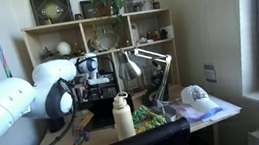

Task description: Close the laptop

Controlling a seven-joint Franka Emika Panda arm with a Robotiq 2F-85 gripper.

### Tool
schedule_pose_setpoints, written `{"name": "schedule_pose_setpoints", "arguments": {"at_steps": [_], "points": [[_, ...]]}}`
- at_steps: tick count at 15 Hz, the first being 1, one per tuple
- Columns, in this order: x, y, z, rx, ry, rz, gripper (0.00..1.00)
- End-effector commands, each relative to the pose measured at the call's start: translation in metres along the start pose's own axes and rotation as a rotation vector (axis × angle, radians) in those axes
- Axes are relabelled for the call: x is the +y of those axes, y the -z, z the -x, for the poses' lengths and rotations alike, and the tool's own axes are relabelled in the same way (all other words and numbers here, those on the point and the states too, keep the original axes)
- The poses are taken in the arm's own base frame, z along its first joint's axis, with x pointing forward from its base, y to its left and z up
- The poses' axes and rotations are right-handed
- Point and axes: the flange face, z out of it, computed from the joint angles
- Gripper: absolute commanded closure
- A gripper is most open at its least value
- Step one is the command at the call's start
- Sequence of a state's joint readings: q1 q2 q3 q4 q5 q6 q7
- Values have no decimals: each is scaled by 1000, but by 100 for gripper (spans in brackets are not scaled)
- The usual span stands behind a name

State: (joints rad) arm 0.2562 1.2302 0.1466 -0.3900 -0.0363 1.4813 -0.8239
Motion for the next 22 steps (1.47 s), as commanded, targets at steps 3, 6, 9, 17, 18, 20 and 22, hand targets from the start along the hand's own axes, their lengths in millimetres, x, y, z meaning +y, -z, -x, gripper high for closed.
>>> {"name": "schedule_pose_setpoints", "arguments": {"at_steps": [3,6,9,17,18,20,22], "points": [[-12,-21,16,-108,-59,-161,0],[-16,-39,27,-169,-76,-253,0],[-18,-61,38,-224,-95,-323,0],[-9,-68,23,-169,-74,-214,0],[-6,-68,19,-155,-71,-190,0],[-1,-71,14,-127,-65,-134,0],[6,-76,11,-111,-63,-99,0]]}}
